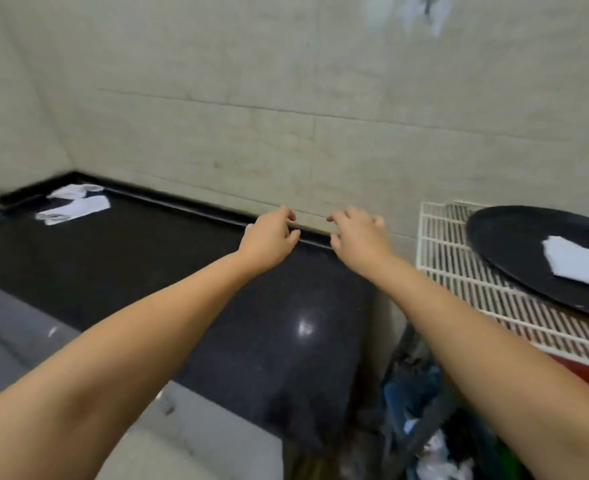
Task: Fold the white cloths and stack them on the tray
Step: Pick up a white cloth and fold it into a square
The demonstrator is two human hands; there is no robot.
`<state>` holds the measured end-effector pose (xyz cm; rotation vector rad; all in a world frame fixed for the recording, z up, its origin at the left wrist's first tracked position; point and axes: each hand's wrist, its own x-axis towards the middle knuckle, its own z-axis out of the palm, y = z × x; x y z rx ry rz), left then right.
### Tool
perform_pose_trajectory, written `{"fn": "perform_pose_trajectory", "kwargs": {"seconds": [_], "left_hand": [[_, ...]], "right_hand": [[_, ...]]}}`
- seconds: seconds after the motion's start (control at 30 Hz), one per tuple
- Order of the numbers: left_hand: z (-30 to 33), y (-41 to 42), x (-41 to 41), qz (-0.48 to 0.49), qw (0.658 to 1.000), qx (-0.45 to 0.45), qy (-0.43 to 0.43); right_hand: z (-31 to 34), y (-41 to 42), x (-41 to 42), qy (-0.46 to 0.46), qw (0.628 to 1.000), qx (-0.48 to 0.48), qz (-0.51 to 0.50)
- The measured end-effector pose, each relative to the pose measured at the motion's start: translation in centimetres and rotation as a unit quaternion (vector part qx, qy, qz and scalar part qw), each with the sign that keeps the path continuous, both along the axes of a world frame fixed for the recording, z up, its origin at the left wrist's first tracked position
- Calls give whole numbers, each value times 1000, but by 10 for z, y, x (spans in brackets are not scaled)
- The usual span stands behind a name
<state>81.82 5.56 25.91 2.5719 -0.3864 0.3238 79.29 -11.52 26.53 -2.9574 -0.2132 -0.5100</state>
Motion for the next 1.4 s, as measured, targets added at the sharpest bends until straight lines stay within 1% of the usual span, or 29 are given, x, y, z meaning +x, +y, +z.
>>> {"fn": "perform_pose_trajectory", "kwargs": {"seconds": [0.1,0.27,0.4,0.53,0.7,0.83,0.93,1.03,1.13,1.27,1.4], "left_hand": [[-17,117,-21,70,996,51,8],[-56,286,-61,187,975,90,74],[-91,387,-83,249,948,157,125],[-115,461,-75,278,933,163,157],[-115,535,-5,283,934,160,151],[-115,598,66,280,933,153,168],[-118,641,110,281,933,143,171],[-130,681,152,278,933,123,192],[-144,717,198,261,934,120,214],[-168,765,279,221,940,120,230],[-192,816,370,160,946,126,252]], "right_hand": [[-33,117,3,21,997,-2,69],[-81,272,4,107,979,-27,169],[-106,364,14,153,959,-62,231],[-122,439,44,175,944,-89,266],[-135,524,119,188,937,-86,282],[-141,591,190,205,937,-76,272],[-143,628,231,215,935,-85,268],[-148,661,273,244,929,-97,259],[-157,691,313,261,928,-94,249],[-177,736,372,277,934,-67,213],[-199,793,439,301,940,-13,158]]}}
